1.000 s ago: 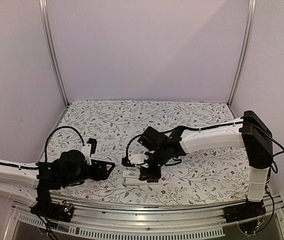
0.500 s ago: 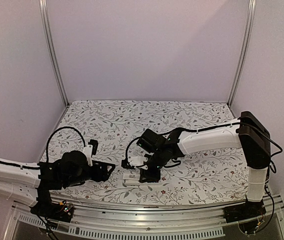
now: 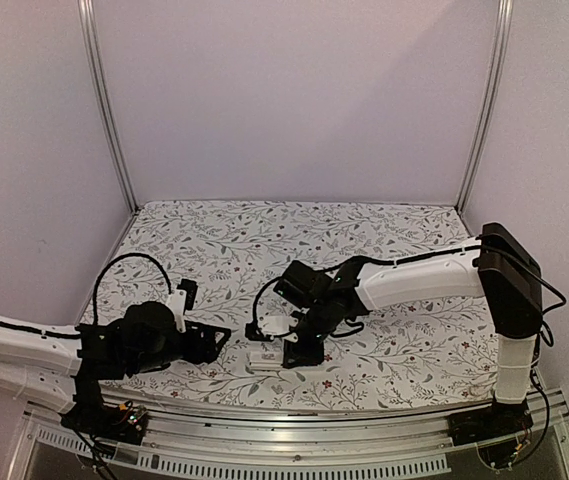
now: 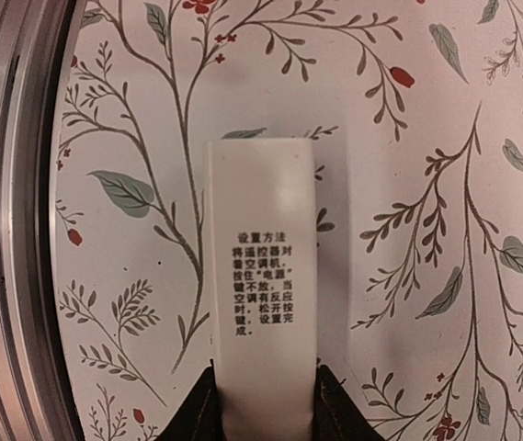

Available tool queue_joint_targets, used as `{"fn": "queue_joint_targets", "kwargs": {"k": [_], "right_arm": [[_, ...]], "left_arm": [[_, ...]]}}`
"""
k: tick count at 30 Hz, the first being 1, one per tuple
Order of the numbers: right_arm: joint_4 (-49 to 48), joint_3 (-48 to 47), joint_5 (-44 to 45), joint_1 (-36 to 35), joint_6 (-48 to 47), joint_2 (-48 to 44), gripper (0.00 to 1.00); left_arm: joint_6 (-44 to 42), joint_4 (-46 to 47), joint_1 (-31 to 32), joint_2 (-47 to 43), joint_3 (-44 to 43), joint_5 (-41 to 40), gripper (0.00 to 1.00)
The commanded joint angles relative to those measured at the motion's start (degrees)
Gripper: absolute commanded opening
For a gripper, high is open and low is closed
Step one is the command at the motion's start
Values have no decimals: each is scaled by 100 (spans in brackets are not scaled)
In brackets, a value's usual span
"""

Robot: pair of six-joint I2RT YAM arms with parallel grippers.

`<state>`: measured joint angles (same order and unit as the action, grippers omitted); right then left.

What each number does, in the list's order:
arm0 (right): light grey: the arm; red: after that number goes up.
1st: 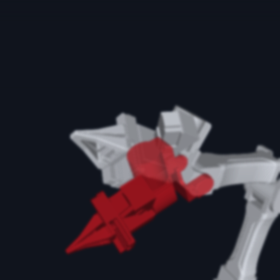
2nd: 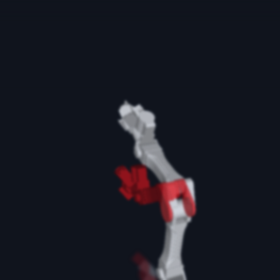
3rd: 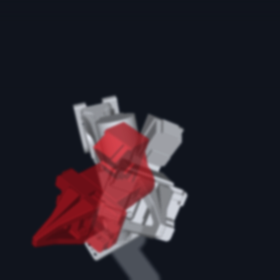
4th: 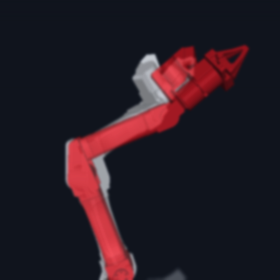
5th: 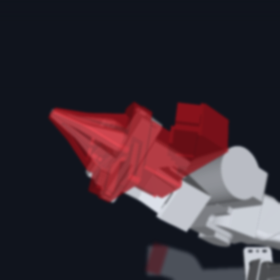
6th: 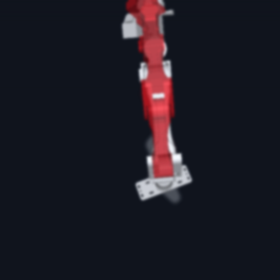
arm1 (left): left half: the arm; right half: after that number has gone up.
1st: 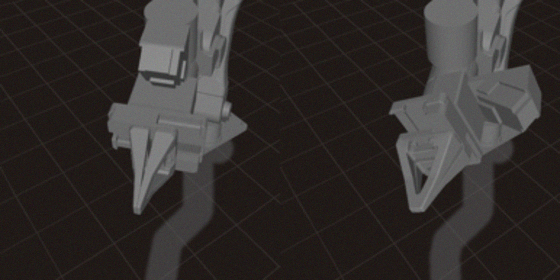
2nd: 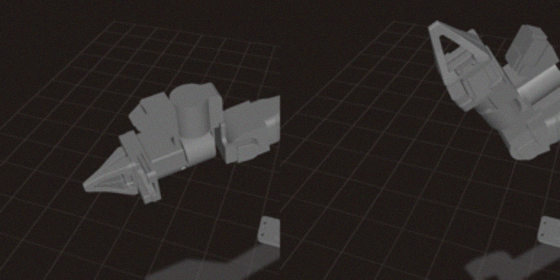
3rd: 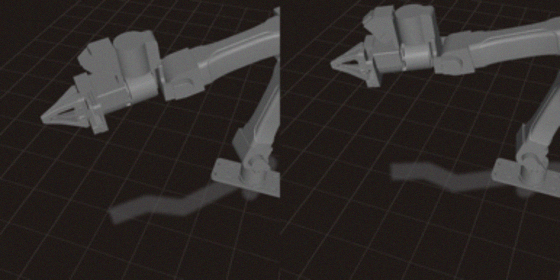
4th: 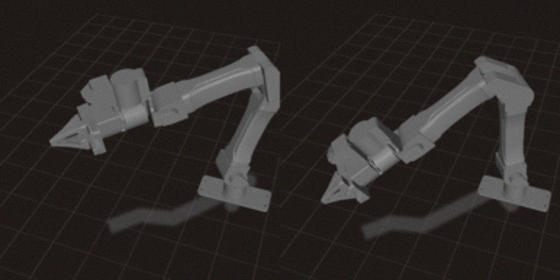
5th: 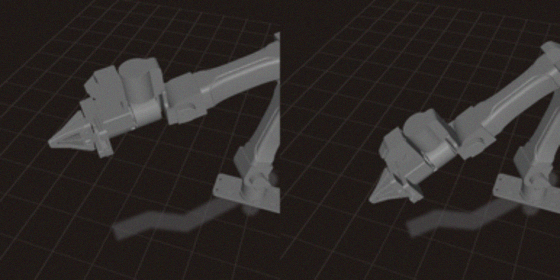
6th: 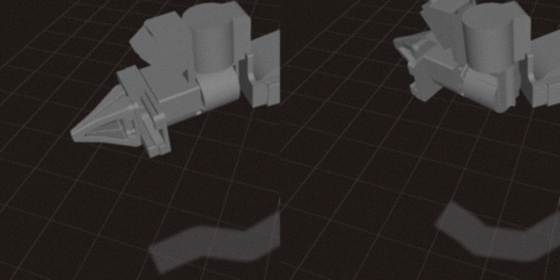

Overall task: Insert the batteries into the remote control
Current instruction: Place the battery cover on the remote control without the battery cover, then load the battery cover onto the remote control without the battery cover.

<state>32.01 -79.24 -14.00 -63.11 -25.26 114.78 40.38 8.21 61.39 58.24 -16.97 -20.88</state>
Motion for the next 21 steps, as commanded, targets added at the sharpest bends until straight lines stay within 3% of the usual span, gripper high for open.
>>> {"fn": "queue_joint_targets", "kwargs": {"k": [1,21], "right_arm": [[90,-138,108,-52,-11,94,31],[139,-305,12,-52,-128,138,40]], "left_arm": [[-98,50,65,34,10,-54,77],[-161,77,50,-25,71,-50,77]]}}
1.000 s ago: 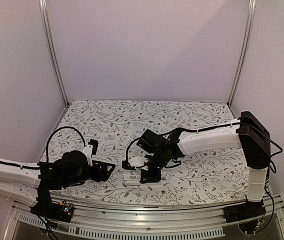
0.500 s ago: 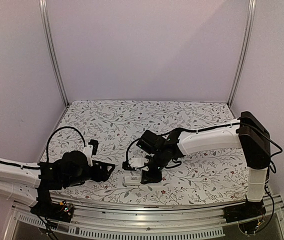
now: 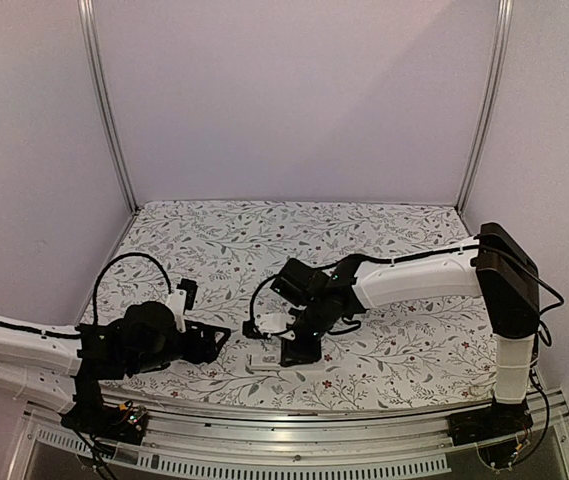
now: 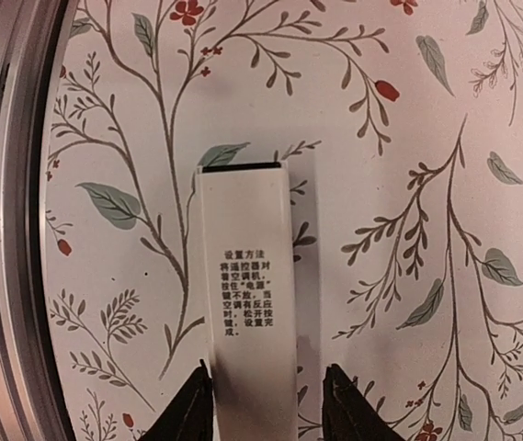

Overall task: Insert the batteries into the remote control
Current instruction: Load the battery cover onto the remote control without the battery cover.

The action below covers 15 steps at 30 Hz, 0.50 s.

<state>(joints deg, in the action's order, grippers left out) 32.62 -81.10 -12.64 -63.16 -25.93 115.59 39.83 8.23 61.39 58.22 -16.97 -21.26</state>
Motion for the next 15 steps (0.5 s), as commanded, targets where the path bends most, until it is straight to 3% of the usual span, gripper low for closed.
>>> {"fn": "queue_joint_targets", "kwargs": {"k": [1,9,12,15], "right_arm": [[70,-150,-191,-48,-61,33,41],[-168,-151,-482,68,261,-516,51],[-328,130,-224,451,1317,-936,51],[-422,804,214,817,3093,-1373,51]], "left_arm": [[-114,81,57,-2,71,-10,77],[-514,-45,124,617,-178,83,71],[-568,-250,199,967,-328,54,65],[-501,-252,225,1125,-306,260,60]]}}
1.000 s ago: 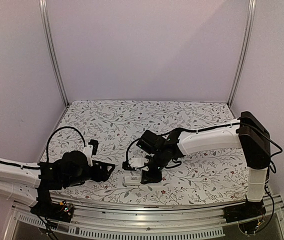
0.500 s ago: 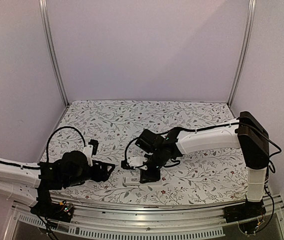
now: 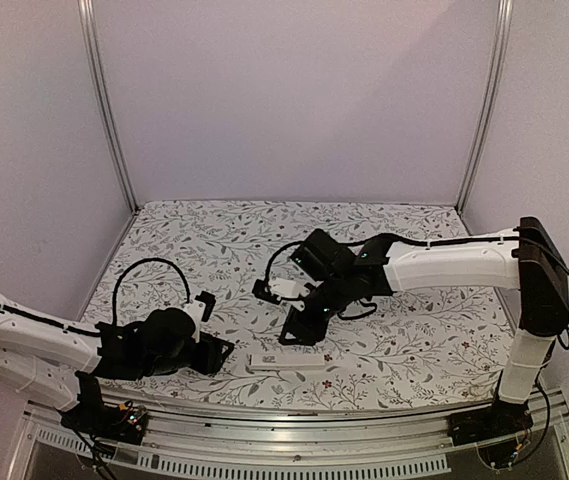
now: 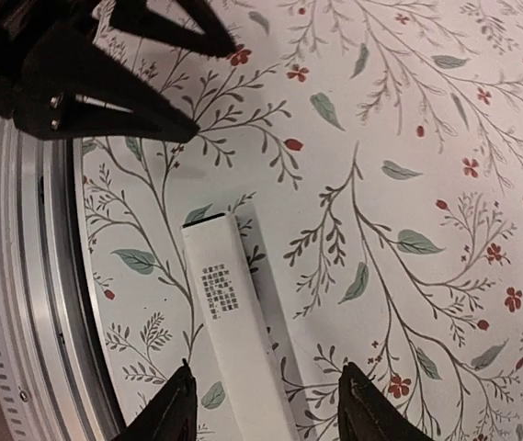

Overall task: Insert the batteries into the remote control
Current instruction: Load the battery cover onto the remote control without the battery cover.

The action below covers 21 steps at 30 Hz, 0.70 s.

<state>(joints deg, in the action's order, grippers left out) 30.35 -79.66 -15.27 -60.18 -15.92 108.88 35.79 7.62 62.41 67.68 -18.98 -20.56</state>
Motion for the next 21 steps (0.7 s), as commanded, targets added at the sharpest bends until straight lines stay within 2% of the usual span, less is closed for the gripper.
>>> {"fn": "queue_joint_targets", "kwargs": {"k": [1,5,8,12,16,21], "right_arm": [[-204,891,595,554,2515,-925,50],[-514,1930,411,556,4283,-1392,47],[-1011,2480,77,560,5032,-1549,46],[-1294,2698,68,550,5322,-1550,44],[-1620,2876,-155,552,5478,-1533,39],[-1685,2903,-165,551,5503,-1417,36]], "left_arm": [[-64,-184,130,190,-79,270,59],[-135,98,137,171,90,547,52],[-330,229,141,330,46,661,45],[-501,169,163,781,-102,736,37],[-690,329,183,1098,-221,718,35],[-978,443,175,1440,-399,789,34]]}}
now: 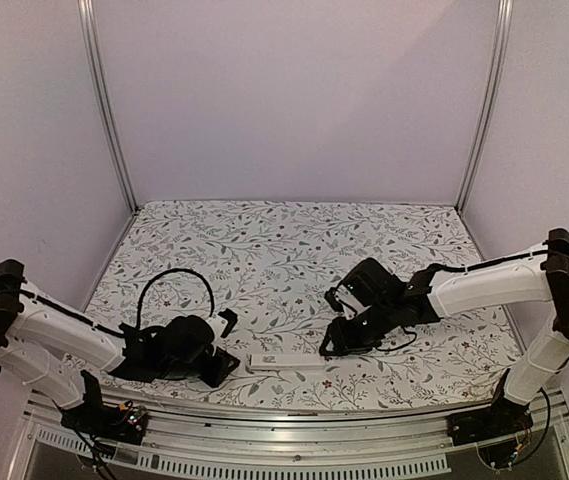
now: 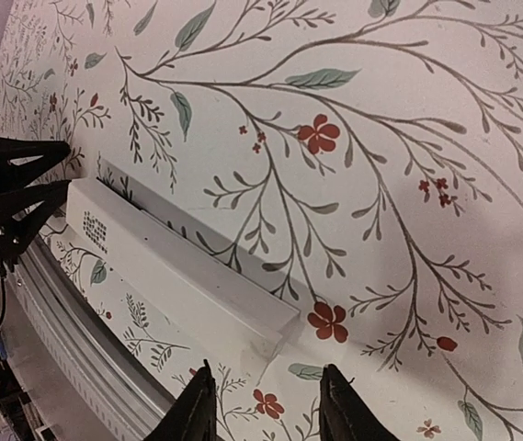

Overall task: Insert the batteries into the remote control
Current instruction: Load the battery cover onto the remote control without the battery cover.

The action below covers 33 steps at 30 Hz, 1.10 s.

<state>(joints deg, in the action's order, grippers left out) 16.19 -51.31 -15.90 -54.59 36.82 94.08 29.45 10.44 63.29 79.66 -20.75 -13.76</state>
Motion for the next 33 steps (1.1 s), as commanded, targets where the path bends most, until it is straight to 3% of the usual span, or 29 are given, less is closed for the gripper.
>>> {"fn": "queue_joint_targets", "kwargs": {"k": [1,7,33], "right_arm": [[-259,64,-91,-8,233,90,35],[-208,-42,-98,-12,171,288,33],[-417,-84,-316,-58,253,781,21]], "left_arm": [[-384,161,88,297,-261,137,34],[-825,178,93,458,-442,290,34],[-1224,330,83,667,-564,740,32]]}}
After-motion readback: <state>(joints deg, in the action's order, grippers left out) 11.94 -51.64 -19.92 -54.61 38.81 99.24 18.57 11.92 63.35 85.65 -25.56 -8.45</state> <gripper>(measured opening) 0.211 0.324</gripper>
